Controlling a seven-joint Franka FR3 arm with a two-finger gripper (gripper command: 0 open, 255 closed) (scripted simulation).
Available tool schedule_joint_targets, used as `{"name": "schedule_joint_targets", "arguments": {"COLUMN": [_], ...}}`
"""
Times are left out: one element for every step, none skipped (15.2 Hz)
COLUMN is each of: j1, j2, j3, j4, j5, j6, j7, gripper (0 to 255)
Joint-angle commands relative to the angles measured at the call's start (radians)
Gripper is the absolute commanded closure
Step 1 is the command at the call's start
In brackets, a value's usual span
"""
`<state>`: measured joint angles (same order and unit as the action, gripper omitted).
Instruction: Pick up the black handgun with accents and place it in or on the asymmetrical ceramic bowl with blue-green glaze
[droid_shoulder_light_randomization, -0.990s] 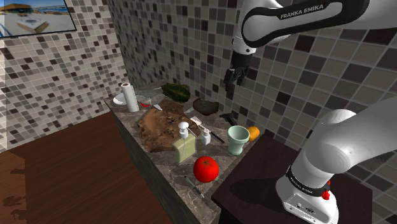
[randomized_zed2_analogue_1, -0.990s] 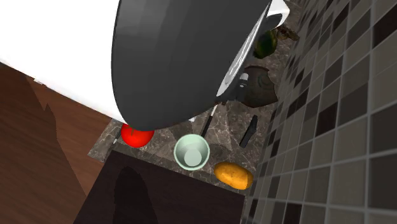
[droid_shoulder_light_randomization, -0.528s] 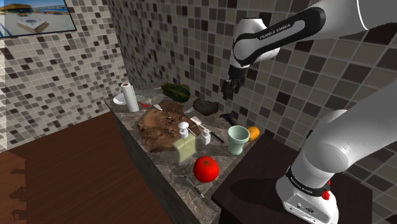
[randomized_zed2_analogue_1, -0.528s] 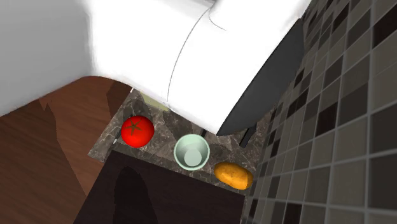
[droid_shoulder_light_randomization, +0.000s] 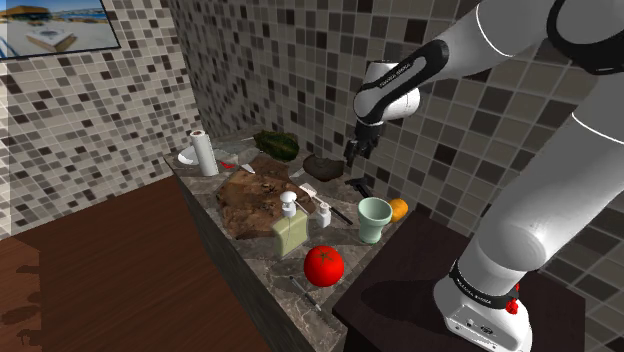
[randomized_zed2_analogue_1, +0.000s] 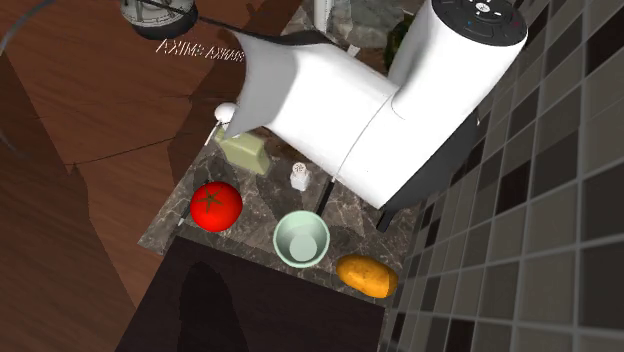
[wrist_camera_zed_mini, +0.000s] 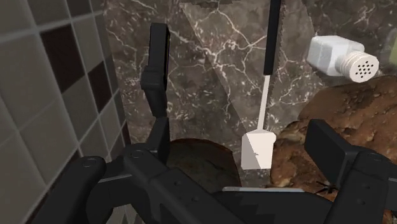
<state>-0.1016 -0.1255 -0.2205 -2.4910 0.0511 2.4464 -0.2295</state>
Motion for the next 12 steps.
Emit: {"name": "schedule_joint_targets", "arguments": {"j1": [-0.004,-0.007,-0.011,-0.016,-0.023,-0.031,-0.041,-0.053,-0.066,-0.081,-0.095,-0.107], "j2": [0.079,0.119,0.158,0.198,0.238,0.278,0.318,0.358,0.397,0.436,0.475,0.502], "j3": [-0.017,-0.022,-0.026,-0.029,-0.029,-0.028,-0.025,-0.019,-0.013,-0.004,0.004,0.011], "j4": [0.015,0.028,0.043,0.058,0.076,0.094,0.114,0.135,0.157,0.18,0.205,0.222], "j5": [0.033,0.053,0.075,0.099,0.124,0.15,0.176,0.202,0.226,0.248,0.27,0.283], "j6": [0.063,0.087,0.109,0.131,0.15,0.169,0.186,0.201,0.216,0.229,0.241,0.249], "j7": [-0.033,-0.051,-0.069,-0.089,-0.109,-0.13,-0.15,-0.17,-0.189,-0.207,-0.223,-0.234], "gripper": [0,0,0,0,0,0,0,0,0,0,0,0]}}
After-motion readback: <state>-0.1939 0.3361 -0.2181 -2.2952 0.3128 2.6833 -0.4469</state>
